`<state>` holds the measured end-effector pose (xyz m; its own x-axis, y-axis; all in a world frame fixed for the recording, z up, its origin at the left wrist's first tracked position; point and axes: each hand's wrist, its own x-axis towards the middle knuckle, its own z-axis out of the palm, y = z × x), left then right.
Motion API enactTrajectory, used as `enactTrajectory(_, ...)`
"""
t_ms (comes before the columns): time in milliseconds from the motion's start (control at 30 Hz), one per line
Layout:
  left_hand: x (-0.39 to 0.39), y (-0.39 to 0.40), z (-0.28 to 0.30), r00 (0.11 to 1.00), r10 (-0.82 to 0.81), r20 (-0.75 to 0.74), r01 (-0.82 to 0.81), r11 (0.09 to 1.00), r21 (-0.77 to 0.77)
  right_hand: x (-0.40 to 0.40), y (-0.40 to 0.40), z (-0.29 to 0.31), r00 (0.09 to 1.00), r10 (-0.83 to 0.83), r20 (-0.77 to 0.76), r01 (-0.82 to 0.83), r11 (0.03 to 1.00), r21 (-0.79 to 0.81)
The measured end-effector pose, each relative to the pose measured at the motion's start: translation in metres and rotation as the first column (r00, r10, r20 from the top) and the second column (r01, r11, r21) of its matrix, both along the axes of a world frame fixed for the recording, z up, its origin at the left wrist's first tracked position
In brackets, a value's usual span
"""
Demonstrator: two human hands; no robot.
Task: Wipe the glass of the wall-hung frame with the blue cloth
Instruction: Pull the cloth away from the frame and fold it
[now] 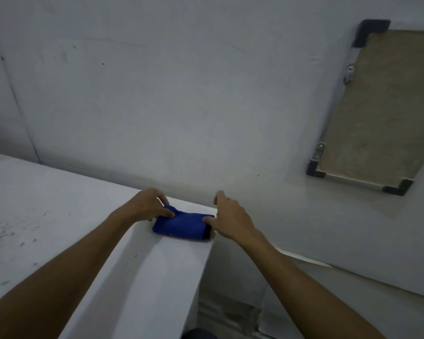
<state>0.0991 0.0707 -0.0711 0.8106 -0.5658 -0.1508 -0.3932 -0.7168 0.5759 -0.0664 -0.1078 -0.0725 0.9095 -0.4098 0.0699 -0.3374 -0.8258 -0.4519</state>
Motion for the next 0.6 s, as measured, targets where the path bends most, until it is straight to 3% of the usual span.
enactTrajectory(67,-0.003,-0.004,-0.003,0.951,-0.022,0.307,-0.002,0.997,0.077,-0.003,0.003,-0.001,0.987,0.133,0.089,-0.123,0.986,-0.11)
enactTrajectory(133,-0.007,-0.007,0.001,0.86,-0.096,0.5,0.031,0.99,0.138,-0.007,0.006,-0.002,0.948,0.319,0.013,-0.315,0.941,-0.121)
enactTrajectory(200,-0.012,-0.009,0.008,0.886,-0.185,0.425,0.1,0.972,0.214,-0.01,0.008,-0.003,0.924,0.375,-0.077,-0.383,0.91,-0.16)
enactTrajectory(300,-0.018,-0.013,0.006,0.921,-0.296,0.252,0.217,0.929,0.298,-0.009,0.011,-0.007,0.951,0.305,-0.056,-0.309,0.916,-0.257)
enactTrajectory(433,-0.021,-0.015,-0.005,0.887,-0.29,0.358,0.206,0.945,0.256,-0.004,0.011,-0.013,0.97,0.239,-0.034,-0.236,0.911,-0.337)
enactTrajectory(600,-0.033,-0.021,-0.007,0.9,-0.233,0.369,0.139,0.955,0.263,-0.005,0.004,-0.012,0.965,0.244,-0.098,-0.262,0.925,-0.274)
